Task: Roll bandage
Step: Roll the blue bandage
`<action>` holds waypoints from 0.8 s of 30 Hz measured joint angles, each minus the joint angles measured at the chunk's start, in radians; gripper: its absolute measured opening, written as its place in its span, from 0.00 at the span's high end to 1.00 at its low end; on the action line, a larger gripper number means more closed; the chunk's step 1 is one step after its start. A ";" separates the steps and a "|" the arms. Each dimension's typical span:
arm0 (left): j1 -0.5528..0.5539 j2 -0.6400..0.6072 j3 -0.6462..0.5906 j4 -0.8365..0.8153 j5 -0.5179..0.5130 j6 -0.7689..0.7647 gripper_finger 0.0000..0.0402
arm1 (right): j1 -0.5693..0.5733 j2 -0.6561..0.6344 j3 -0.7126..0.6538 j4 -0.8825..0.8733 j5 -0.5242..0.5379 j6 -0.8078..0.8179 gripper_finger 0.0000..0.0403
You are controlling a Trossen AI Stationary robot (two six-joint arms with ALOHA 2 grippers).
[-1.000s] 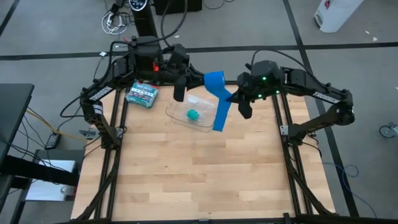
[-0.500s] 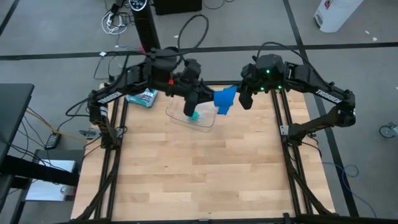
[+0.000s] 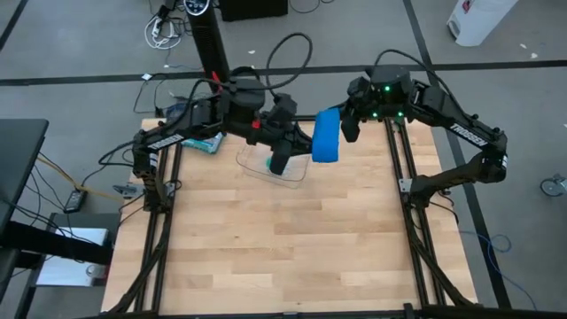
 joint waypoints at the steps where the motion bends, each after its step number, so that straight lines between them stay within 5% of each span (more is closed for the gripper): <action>1: -0.003 0.002 0.001 -0.003 0.001 0.000 0.94 | -0.003 0.000 0.000 0.007 -0.004 0.001 1.00; 16: -0.006 0.016 -0.121 -0.087 0.008 -0.007 0.94 | -0.003 -0.065 0.000 0.209 -0.057 0.049 1.00; 24: 0.029 0.016 -0.135 -0.085 0.017 -0.020 0.94 | 0.087 -0.080 0.000 0.288 -0.107 0.082 1.00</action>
